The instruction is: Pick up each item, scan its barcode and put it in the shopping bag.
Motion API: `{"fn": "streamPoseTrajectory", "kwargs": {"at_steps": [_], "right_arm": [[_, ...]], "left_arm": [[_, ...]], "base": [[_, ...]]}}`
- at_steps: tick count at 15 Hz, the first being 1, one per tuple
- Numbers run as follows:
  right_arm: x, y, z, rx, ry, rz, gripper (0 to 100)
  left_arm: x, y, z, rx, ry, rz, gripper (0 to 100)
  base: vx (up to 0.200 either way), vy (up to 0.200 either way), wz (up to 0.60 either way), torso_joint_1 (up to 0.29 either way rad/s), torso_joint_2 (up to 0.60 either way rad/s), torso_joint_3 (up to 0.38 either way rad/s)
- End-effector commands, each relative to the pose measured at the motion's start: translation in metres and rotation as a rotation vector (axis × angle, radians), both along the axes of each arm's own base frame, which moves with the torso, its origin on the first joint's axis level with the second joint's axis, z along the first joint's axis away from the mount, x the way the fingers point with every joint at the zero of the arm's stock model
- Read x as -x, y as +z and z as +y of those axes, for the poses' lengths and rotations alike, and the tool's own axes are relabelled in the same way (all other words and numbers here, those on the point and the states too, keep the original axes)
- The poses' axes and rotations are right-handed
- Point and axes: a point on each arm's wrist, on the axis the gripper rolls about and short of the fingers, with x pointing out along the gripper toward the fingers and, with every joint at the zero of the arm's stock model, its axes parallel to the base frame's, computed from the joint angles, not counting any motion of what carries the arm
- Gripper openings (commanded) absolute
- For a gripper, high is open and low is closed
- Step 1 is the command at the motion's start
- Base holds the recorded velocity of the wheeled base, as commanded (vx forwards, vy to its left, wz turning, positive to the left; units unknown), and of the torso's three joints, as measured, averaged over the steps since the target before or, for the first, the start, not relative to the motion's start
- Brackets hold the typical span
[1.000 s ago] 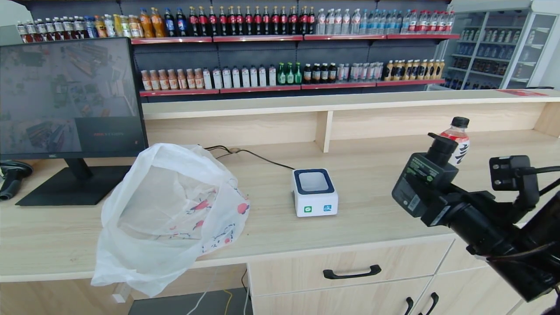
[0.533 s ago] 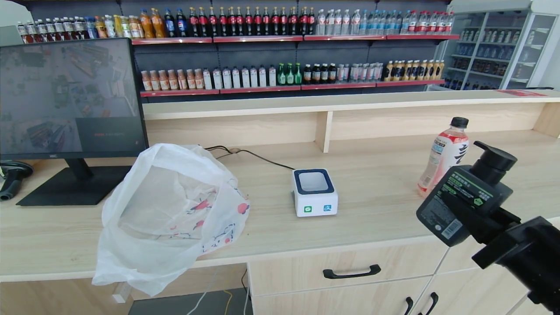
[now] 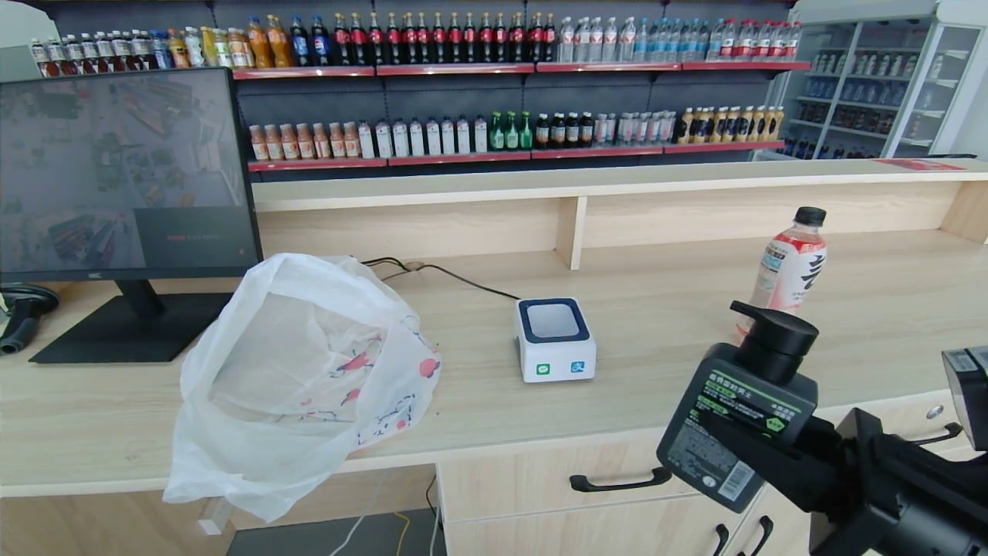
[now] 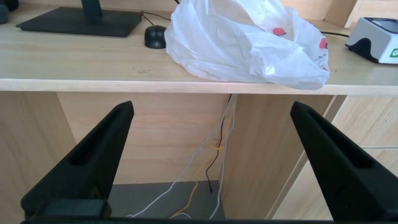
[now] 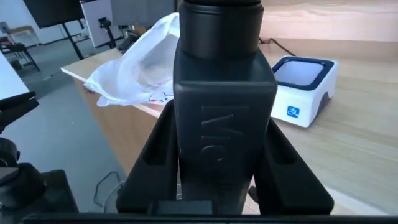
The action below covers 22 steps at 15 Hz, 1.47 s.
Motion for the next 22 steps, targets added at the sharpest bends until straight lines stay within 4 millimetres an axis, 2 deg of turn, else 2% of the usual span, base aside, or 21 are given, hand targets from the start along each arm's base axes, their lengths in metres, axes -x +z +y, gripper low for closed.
{"fn": "streamPoseTrajectory", "kwargs": {"at_steps": [1,3,6,9,12,22], "right_arm": [[-0.003,-0.001,0.01,-0.024,0.119,0.044,0],[-0.01,0.01,0.02,-0.095,0.183,0.06,0],[-0.02,0.016,0.037,-0.134,0.248,0.079,0],[-0.02,0.042,0.063,-0.282,0.392,0.117,0],[-0.02,0.073,0.065,-0.424,0.486,0.143,0],[-0.025,0.088,0.072,-0.426,0.565,0.086,0]], "left_arm": [[0.0,0.0,0.0,0.0,0.0,-0.001,100],[0.0,0.0,0.0,0.0,0.0,-0.001,100],[0.0,0.0,0.0,0.0,0.0,-0.001,100],[0.0,0.0,0.0,0.0,0.0,0.0,100],[0.0,0.0,0.0,0.0,0.0,-0.001,100],[0.0,0.0,0.0,0.0,0.0,0.0,100]], "base": [[0.0,0.0,0.0,0.0,0.0,0.0],[0.0,0.0,0.0,0.0,0.0,0.0],[0.0,0.0,0.0,0.0,0.0,0.0],[0.0,0.0,0.0,0.0,0.0,0.0],[0.0,0.0,0.0,0.0,0.0,0.0],[0.0,0.0,0.0,0.0,0.0,0.0]]}}
